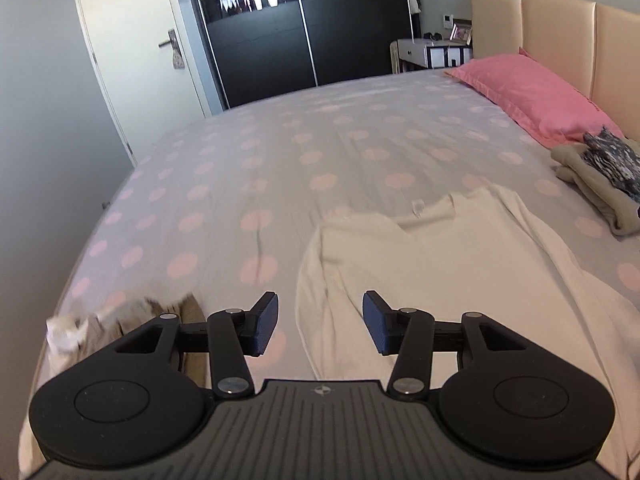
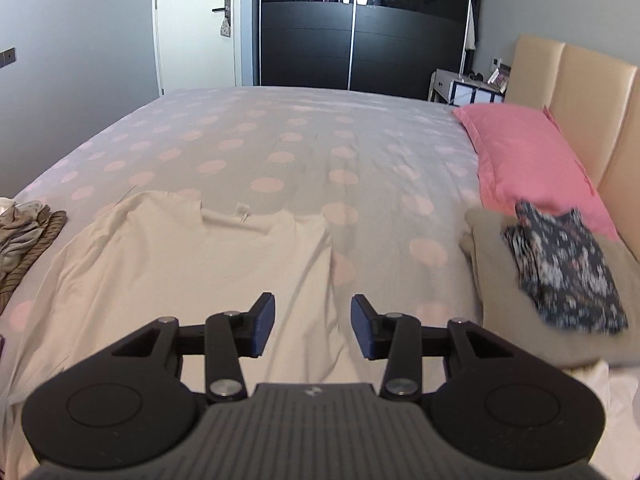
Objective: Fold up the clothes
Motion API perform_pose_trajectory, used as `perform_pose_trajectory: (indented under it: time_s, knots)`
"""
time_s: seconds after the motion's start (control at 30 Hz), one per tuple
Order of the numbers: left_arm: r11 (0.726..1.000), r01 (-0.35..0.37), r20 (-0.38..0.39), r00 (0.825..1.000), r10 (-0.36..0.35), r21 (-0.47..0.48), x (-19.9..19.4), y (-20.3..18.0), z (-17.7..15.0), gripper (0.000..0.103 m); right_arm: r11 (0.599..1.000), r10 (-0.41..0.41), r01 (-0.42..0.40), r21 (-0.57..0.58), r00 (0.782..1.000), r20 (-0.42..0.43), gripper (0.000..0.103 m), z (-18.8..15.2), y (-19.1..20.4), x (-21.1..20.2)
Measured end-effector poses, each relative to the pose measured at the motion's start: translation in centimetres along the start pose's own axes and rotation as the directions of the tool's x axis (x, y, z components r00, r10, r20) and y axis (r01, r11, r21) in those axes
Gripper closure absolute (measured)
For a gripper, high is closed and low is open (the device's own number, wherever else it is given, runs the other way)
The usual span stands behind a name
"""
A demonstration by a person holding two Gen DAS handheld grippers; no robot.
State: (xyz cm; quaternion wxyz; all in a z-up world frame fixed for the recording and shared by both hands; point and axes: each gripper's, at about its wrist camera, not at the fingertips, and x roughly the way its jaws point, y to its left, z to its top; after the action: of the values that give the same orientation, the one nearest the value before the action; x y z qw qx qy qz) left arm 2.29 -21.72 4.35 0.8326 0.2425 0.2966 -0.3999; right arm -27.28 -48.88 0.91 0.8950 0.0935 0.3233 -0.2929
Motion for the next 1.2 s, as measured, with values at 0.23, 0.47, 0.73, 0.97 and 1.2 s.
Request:
perform_pose_trajectory:
  time_s: [0.23,0.47,0.73,0.97,1.2]
  knots:
    - [0.996,-0.004,-0.127,0.992,-0.007,-0.087,1.8,-1.6,-7.9,0.058,0.995,-0.011,0.026,0.097,0.988,-0.152,0.059,-7.1,-0.3,0.3]
    - [0.995,-0.040,-0.282,0.959,0.012,-0.095,4.3,-1.9,-13.3,0.059,0.992,0.030,0.007,0.127,0.956,-0.292,0.059,-12.1,1.0,1.7]
    - [0.977,-0.037,-0.288,0.957,-0.026,-0.210,5.4,-0.9,-14.2,0.059,0.996,0.078,-0.088,-0.008,0.921,-0.382,0.059,-14.2,5.8,3.9]
    - [0.984,-0.069,-0.320,0.947,0.013,-0.165,7.1,-2.6,-13.5,0.066,0.997,0.022,-0.049,-0.056,0.913,-0.408,0.061,-14.5,6.5,5.7]
    - [0.975,-0.064,-0.348,0.937,-0.015,-0.215,7.3,-0.4,-12.4,0.103,0.999,-0.036,0.018,-0.050,0.922,-0.386,0.101,-13.8,5.2,4.7]
